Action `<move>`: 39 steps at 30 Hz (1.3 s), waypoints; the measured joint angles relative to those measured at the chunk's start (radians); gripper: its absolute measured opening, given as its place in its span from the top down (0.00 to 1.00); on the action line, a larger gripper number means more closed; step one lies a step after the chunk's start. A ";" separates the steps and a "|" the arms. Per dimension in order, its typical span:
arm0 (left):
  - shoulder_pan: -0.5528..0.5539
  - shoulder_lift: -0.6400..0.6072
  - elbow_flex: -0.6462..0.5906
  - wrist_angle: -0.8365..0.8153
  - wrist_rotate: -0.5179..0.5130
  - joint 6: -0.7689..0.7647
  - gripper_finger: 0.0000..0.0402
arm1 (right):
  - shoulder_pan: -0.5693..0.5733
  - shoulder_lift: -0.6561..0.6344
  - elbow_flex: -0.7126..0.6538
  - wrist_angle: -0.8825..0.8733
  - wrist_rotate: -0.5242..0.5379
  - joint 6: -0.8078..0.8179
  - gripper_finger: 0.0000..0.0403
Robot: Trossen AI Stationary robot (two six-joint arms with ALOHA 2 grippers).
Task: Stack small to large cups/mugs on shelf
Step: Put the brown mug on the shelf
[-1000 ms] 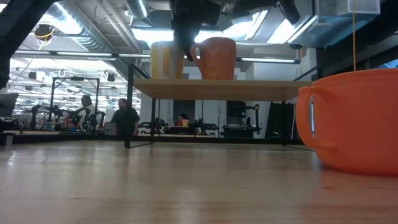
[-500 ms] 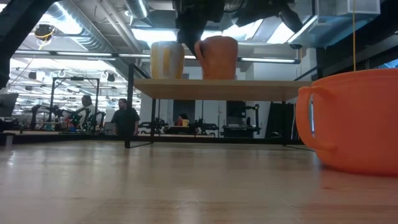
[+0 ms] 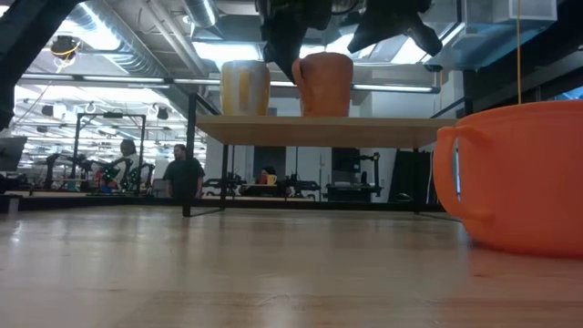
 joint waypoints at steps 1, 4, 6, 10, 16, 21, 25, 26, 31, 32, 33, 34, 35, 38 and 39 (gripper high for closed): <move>0.000 0.000 0.000 0.000 0.000 0.000 1.00 | -0.002 0.000 0.000 0.000 -0.002 0.000 1.00; 0.000 0.000 0.000 0.000 0.000 0.000 1.00 | -0.005 0.000 0.000 0.000 -0.006 -0.004 1.00; 0.000 0.000 0.000 0.000 0.000 0.000 1.00 | -0.005 0.000 0.000 0.000 -0.006 -0.005 1.00; -0.001 0.000 0.000 0.000 0.000 -0.001 1.00 | -0.006 0.000 0.000 0.000 -0.005 -0.008 1.00; -0.008 0.000 0.000 0.000 -0.001 -0.002 1.00 | -0.029 0.000 0.000 0.002 -0.007 -0.030 1.00; -0.008 0.000 0.001 0.000 -0.001 -0.003 1.00 | -0.038 0.000 0.000 0.003 -0.023 -0.043 1.00; -0.008 0.000 0.001 0.000 -0.001 -0.010 1.00 | -0.043 0.000 0.000 0.003 -0.023 -0.056 1.00; -0.008 0.000 0.001 0.000 -0.001 -0.010 1.00 | -0.045 0.000 0.000 0.003 -0.023 -0.057 1.00; -0.008 0.000 0.001 0.002 -0.004 -0.011 1.00 | -0.051 0.000 0.000 0.002 -0.025 -0.066 1.00; -0.008 0.000 0.001 0.003 -0.004 -0.012 1.00 | -0.054 0.000 0.000 0.002 -0.025 -0.073 1.00; -0.008 0.000 0.001 0.004 -0.004 -0.014 1.00 | -0.056 0.000 0.000 0.002 -0.027 -0.078 1.00; -0.008 0.000 0.001 0.004 -0.004 -0.017 1.00 | -0.057 0.000 0.000 0.002 -0.031 -0.081 1.00; -0.008 0.000 0.001 0.004 -0.005 -0.017 1.00 | -0.057 0.000 0.000 0.002 -0.030 -0.083 1.00; -0.008 0.000 0.001 0.004 -0.005 -0.018 1.00 | -0.062 0.000 0.000 0.002 -0.032 -0.087 1.00; -0.008 0.000 0.001 0.004 -0.005 -0.018 1.00 | -0.062 0.000 0.000 0.002 -0.031 -0.088 1.00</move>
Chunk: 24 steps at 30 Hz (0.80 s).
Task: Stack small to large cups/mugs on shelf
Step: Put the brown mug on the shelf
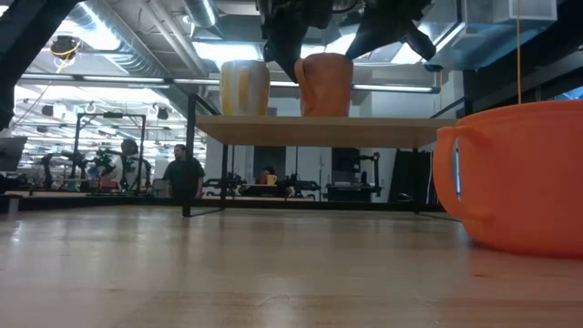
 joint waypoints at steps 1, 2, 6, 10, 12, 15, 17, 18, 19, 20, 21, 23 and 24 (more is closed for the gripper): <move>0.000 0.000 0.000 0.000 0.000 -0.001 1.00 | -0.001 0.000 0.000 0.000 0.001 -0.003 1.00; 0.000 0.000 0.000 0.000 0.000 -0.001 1.00 | -0.003 0.000 0.000 0.000 0.000 -0.009 1.00; 0.000 0.000 0.000 0.002 0.000 -0.001 1.00 | -0.018 0.000 0.000 0.000 0.000 -0.025 1.00; 0.000 0.000 0.000 0.002 0.000 -0.001 1.00 | -0.033 0.000 0.000 0.000 -0.001 -0.038 1.00; 0.000 0.000 0.000 0.001 0.000 -0.001 1.00 | -0.038 0.000 0.000 0.000 -0.008 -0.046 1.00; 0.000 0.000 0.000 0.001 0.000 -0.001 1.00 | -0.044 0.000 0.000 0.000 -0.017 -0.050 1.00; 0.002 0.000 0.000 0.001 0.000 -0.001 1.00 | -0.049 0.000 0.000 0.000 -0.019 -0.052 1.00; 0.003 0.000 0.000 0.002 0.000 -0.001 1.00 | -0.052 0.000 0.000 0.000 -0.020 -0.053 1.00; 0.003 0.000 0.000 0.002 -0.001 -0.001 1.00 | -0.054 0.000 0.000 0.000 -0.020 -0.056 1.00; 0.004 0.000 0.000 0.004 -0.001 -0.001 1.00 | -0.058 0.000 0.000 0.000 -0.021 -0.059 1.00; 0.004 0.000 0.000 0.007 -0.001 -0.001 1.00 | -0.061 0.000 0.000 0.000 -0.021 -0.064 1.00; 0.004 0.000 0.000 0.014 -0.001 -0.001 1.00 | -0.068 0.000 0.000 0.000 -0.024 -0.073 1.00; 0.004 0.000 0.000 0.015 -0.002 -0.001 1.00 | -0.072 0.000 0.000 0.000 -0.026 -0.074 1.00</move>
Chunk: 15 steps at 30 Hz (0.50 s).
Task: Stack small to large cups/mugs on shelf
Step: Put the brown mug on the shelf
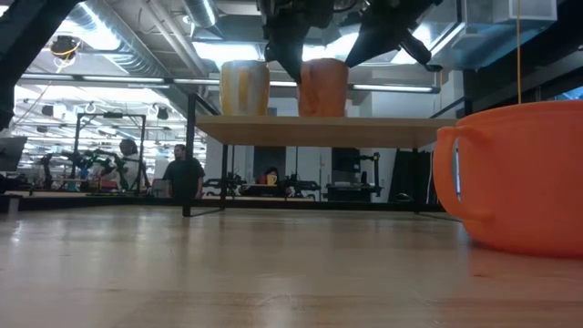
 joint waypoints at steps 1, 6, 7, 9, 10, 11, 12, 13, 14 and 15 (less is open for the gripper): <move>0.000 0.000 0.000 0.001 0.000 0.000 1.00 | -0.004 0.000 0.000 0.000 -0.001 -0.002 1.00; 0.004 0.000 0.000 0.008 0.000 0.000 1.00 | -0.022 0.000 0.000 0.000 -0.008 -0.010 1.00; 0.006 0.000 0.000 0.008 0.000 0.000 1.00 | -0.024 0.000 0.000 0.000 -0.014 -0.016 1.00; 0.010 0.000 0.000 0.008 0.001 0.000 1.00 | -0.029 0.000 0.000 0.000 -0.020 -0.025 1.00; 0.012 0.000 0.000 0.008 0.001 0.000 1.00 | -0.032 0.000 0.000 0.000 -0.021 -0.026 1.00; 0.015 0.000 0.000 0.009 0.001 0.000 1.00 | -0.035 0.000 0.000 0.000 -0.022 -0.028 1.00; 0.018 0.000 0.000 0.010 0.001 0.000 1.00 | -0.038 0.000 0.000 0.000 -0.026 -0.028 1.00; 0.021 0.000 0.000 0.013 0.001 0.000 1.00 | -0.040 0.000 0.000 0.000 -0.027 -0.029 1.00; 0.022 0.000 0.000 0.018 0.001 0.000 1.00 | -0.041 0.000 0.000 0.000 -0.027 -0.030 1.00; 0.025 0.000 0.000 0.022 0.001 0.000 1.00 | -0.041 0.000 0.000 0.000 -0.026 -0.032 1.00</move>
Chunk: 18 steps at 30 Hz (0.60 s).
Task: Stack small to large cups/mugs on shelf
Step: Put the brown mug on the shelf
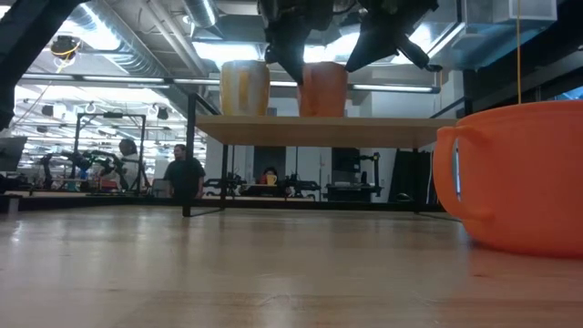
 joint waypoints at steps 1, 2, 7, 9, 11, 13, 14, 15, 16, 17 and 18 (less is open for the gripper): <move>0.001 0.000 0.000 0.003 0.000 0.000 1.00 | 0.000 0.000 0.000 0.000 0.000 -0.001 1.00; 0.002 0.000 0.000 0.004 0.000 0.000 1.00 | -0.001 0.000 0.000 0.000 0.000 -0.003 1.00; 0.002 0.000 0.000 0.013 0.005 0.000 1.00 | -0.011 0.000 0.000 0.000 -0.001 -0.019 1.00; 0.002 0.000 0.000 0.014 0.008 0.000 1.00 | -0.016 0.000 0.000 0.000 -0.002 -0.019 1.00; 0.002 0.000 0.000 0.014 0.009 0.000 1.00 | -0.018 0.000 0.000 0.000 -0.002 -0.021 1.00; 0.002 0.000 0.000 0.014 0.019 0.000 1.00 | -0.019 0.000 0.000 0.000 -0.001 -0.023 1.00; 0.002 0.000 0.000 0.014 0.024 0.000 1.00 | -0.019 0.000 0.000 0.000 -0.001 -0.024 1.00; 0.002 0.000 0.000 0.014 0.026 0.000 1.00 | -0.020 0.000 0.000 0.001 -0.001 -0.026 1.00; 0.002 0.000 0.000 0.014 0.027 0.000 1.00 | -0.021 0.000 0.000 0.001 -0.001 -0.026 1.00; 0.002 0.000 0.000 0.014 0.028 0.000 1.00 | -0.021 0.000 0.000 0.000 -0.001 -0.027 1.00; 0.002 0.000 0.000 0.014 0.028 0.000 1.00 | -0.021 0.000 0.000 0.000 -0.001 -0.027 1.00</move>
